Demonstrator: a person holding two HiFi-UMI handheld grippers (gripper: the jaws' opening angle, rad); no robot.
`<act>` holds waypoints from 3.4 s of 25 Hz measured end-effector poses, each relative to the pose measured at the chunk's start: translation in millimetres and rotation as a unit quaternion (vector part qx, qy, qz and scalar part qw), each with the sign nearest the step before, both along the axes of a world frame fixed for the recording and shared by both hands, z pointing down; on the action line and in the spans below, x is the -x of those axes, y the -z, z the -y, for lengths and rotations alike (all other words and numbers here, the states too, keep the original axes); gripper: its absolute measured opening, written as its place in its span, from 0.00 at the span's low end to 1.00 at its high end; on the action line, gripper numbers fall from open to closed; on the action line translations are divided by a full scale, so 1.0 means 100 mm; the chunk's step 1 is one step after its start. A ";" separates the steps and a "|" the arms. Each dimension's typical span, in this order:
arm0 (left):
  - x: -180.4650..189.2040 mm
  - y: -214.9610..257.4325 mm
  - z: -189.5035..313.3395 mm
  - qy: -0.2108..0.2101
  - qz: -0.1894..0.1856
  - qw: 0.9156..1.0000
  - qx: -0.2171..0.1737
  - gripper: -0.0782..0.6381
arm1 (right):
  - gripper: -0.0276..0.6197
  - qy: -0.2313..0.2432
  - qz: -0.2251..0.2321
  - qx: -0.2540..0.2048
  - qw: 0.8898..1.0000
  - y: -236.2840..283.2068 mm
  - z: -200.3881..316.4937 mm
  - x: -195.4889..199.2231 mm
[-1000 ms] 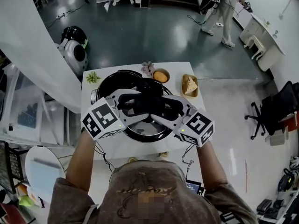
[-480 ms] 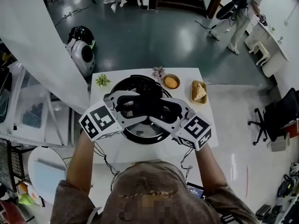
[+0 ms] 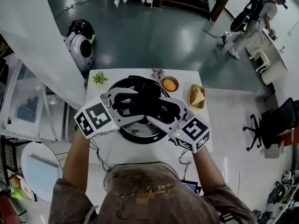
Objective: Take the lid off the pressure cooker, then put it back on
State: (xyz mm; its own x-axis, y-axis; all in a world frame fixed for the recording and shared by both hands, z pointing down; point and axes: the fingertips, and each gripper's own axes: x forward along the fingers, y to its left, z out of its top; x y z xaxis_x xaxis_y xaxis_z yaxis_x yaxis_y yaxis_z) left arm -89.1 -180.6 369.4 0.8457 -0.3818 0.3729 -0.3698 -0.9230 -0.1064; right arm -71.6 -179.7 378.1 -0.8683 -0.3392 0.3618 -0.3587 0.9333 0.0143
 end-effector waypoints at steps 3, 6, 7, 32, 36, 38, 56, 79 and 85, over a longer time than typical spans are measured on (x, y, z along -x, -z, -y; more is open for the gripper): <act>0.11 -0.04 0.02 -0.011 0.000 1.000 -0.003 0.48 | 0.44 -0.012 0.000 -0.002 1.000 -0.03 0.02 0.11; 0.18 -0.05 0.03 -0.030 0.011 0.999 -0.003 0.48 | 0.44 -0.031 0.003 -0.003 1.000 -0.06 0.03 0.19; 0.22 -0.07 0.04 -0.035 0.014 0.999 -0.001 0.48 | 0.44 -0.037 0.004 -0.002 0.999 -0.08 0.04 0.23; 0.42 -0.30 0.43 -0.093 0.021 0.995 -0.007 0.49 | 0.44 -0.107 -0.024 -0.010 0.994 -0.27 0.39 0.44; 0.42 -0.37 0.46 -0.096 0.022 0.995 0.000 0.48 | 0.44 -0.110 -0.033 -0.007 0.993 -0.34 0.42 0.44; 0.43 -0.41 0.48 -0.097 0.022 0.995 0.003 0.49 | 0.44 -0.112 -0.033 -0.004 0.993 -0.37 0.43 0.45; 0.43 -0.44 0.50 -0.115 -0.005 0.993 0.012 0.48 | 0.44 -0.133 -0.039 0.004 0.990 -0.40 0.45 0.44; 0.43 -0.56 0.47 -0.112 -0.025 0.993 0.022 0.49 | 0.44 -0.127 -0.029 0.013 0.991 -0.52 0.41 0.43; 0.43 -0.57 0.47 -0.075 -0.027 0.997 0.022 0.49 | 0.44 -0.092 -0.032 0.008 0.995 -0.55 0.42 0.41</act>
State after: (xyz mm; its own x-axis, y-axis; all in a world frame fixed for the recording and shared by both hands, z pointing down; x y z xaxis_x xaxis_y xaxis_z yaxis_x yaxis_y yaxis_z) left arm -132.4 -227.6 426.1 0.9109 -0.2338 0.3400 -0.2315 -0.9717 -0.0480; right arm -112.5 -221.6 432.9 -0.7670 -0.4838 0.4215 -0.5217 0.8526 0.0293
